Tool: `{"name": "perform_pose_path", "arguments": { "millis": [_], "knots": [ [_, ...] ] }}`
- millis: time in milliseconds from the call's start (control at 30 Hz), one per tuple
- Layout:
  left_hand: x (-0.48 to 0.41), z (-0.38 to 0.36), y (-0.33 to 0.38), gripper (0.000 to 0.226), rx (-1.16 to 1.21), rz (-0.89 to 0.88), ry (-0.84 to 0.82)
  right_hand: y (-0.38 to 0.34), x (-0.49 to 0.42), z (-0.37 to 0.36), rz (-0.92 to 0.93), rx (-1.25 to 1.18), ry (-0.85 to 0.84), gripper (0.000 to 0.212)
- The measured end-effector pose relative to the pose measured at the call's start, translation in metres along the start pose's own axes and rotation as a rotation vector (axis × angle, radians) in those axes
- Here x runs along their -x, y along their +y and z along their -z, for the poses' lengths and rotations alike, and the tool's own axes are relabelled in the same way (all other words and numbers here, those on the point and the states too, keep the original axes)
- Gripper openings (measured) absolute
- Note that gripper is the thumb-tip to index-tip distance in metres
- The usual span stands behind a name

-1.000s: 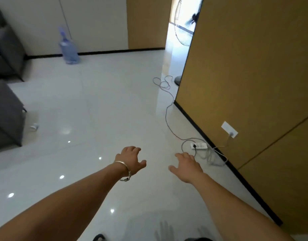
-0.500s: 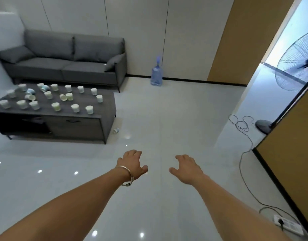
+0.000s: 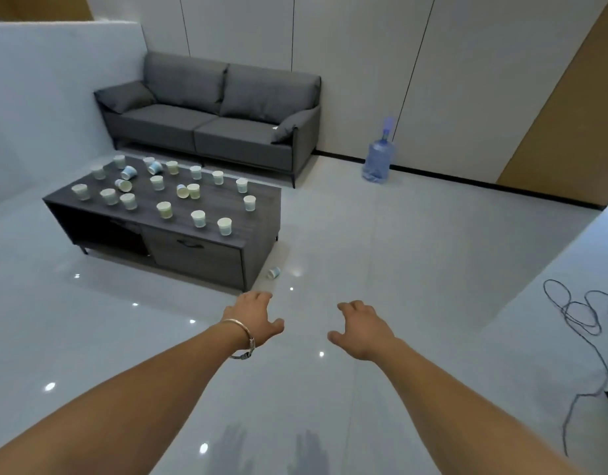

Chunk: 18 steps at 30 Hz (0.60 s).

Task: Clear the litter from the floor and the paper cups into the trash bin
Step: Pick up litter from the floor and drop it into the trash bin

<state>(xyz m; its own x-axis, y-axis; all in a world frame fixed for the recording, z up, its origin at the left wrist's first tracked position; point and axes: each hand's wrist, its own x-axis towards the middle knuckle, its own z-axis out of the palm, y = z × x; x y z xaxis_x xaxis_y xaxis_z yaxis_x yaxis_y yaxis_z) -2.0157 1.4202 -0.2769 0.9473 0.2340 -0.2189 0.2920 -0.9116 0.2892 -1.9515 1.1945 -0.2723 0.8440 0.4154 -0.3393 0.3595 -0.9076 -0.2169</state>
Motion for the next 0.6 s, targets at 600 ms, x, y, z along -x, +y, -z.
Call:
{"name": "perform_pose_path", "arguments": {
  "millis": [600],
  "knots": [
    [-0.324, 0.027, -0.060, 0.070, 0.186, 0.144, -0.072, -0.016, -0.344, 0.060, 0.058, 0.123, -0.167, 0.073]
  ]
}}
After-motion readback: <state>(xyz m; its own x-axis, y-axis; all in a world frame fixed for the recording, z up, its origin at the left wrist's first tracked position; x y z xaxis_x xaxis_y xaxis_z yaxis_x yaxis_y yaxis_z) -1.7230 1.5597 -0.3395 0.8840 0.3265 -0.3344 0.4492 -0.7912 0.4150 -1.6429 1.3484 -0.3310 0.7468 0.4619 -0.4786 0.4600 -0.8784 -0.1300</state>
